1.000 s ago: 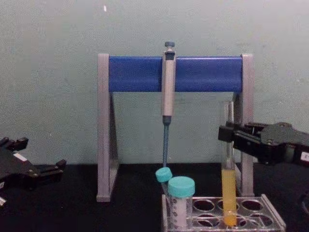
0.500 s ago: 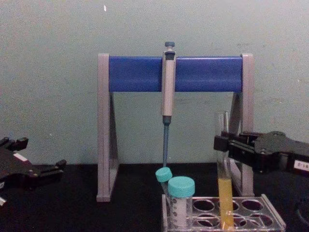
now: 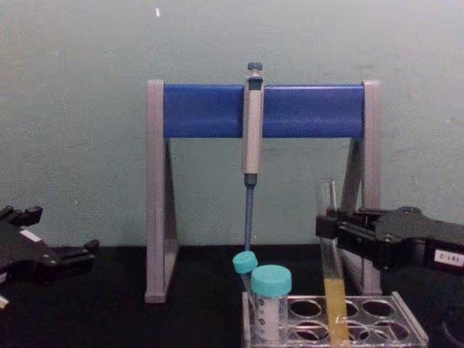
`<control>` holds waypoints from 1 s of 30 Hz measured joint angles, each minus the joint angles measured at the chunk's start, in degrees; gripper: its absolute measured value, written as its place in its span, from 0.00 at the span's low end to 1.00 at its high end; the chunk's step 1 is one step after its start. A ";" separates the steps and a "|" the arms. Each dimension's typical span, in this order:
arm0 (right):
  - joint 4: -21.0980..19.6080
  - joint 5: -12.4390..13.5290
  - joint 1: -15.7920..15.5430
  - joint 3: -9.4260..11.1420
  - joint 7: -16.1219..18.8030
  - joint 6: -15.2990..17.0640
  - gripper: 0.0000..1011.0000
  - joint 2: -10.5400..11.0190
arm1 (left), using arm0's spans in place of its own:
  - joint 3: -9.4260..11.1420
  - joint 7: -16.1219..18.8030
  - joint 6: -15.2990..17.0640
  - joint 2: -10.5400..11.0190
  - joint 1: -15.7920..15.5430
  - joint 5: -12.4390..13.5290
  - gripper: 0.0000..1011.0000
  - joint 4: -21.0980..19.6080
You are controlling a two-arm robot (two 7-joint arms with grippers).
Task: Pick up the test tube from the test tube rack, shake it, then place it back into the test tube rack.
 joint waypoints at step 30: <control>0.05 -0.51 0.33 -0.54 -0.74 1.56 0.23 0.12 | 0.00 0.00 0.00 0.00 0.00 0.00 0.99 0.00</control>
